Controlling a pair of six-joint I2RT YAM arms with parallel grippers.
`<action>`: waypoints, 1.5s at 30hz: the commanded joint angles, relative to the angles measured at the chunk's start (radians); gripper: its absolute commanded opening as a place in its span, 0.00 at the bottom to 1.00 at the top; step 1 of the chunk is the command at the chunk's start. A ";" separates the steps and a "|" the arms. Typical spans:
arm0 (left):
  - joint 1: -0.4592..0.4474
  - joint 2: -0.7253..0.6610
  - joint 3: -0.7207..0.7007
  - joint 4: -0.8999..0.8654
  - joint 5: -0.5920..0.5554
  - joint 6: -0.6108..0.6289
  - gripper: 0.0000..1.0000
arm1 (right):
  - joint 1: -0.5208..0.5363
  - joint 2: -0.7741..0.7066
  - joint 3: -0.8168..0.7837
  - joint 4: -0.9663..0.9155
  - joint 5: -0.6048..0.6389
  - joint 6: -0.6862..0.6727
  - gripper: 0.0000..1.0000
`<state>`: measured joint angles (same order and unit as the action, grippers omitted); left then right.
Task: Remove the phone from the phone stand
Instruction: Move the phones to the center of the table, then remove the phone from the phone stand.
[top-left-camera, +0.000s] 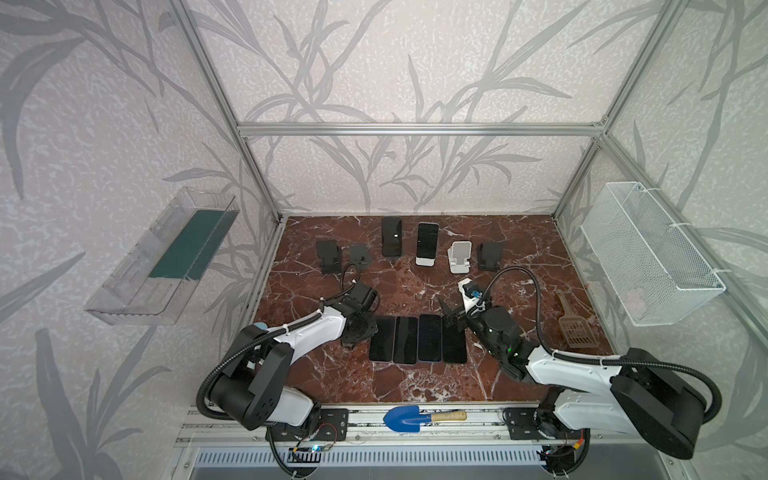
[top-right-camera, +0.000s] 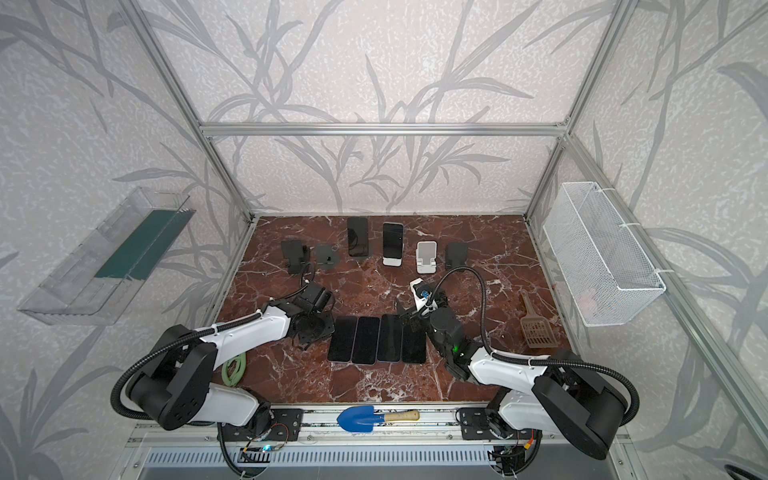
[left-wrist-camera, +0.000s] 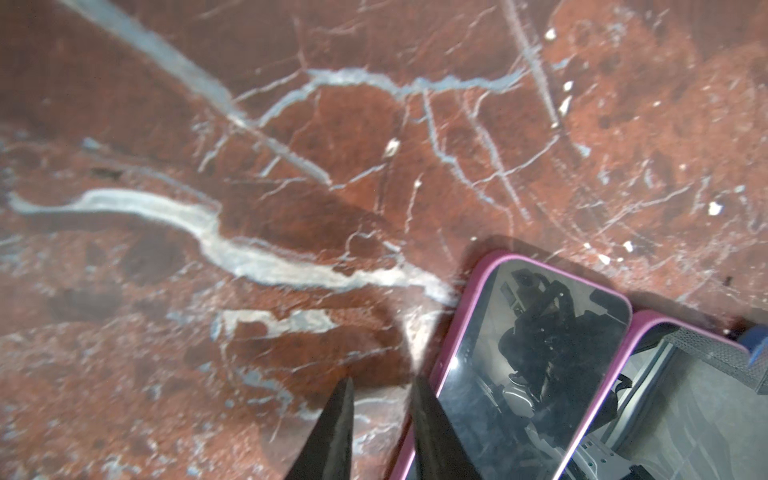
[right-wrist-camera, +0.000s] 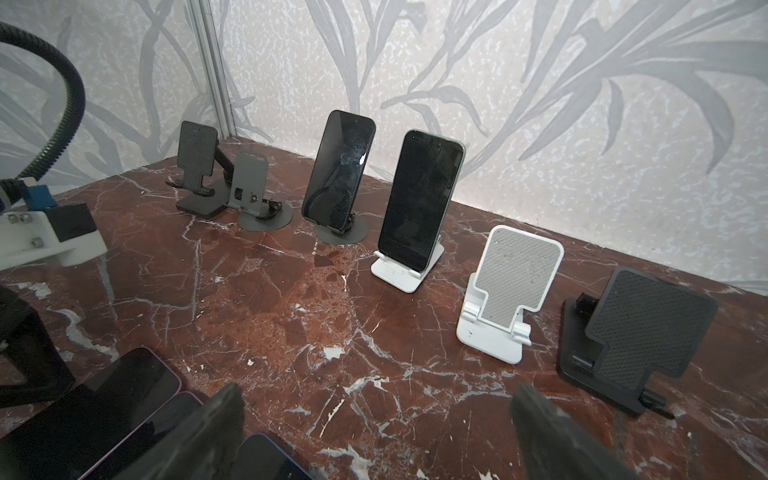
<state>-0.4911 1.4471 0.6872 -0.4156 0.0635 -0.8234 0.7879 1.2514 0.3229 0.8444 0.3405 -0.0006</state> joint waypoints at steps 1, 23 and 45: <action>-0.011 0.038 -0.009 -0.014 0.032 -0.005 0.28 | -0.004 -0.004 -0.007 0.024 0.018 0.002 0.99; -0.012 -0.089 0.453 0.143 -0.345 0.502 0.92 | -0.005 -0.018 -0.025 0.047 0.068 -0.016 0.99; 0.123 0.486 1.032 0.113 -0.201 0.566 0.99 | -0.005 -0.012 -0.030 0.060 0.114 -0.051 0.99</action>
<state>-0.3729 1.8927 1.6421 -0.2729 -0.1326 -0.2790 0.7860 1.2518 0.3050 0.8639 0.4316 -0.0471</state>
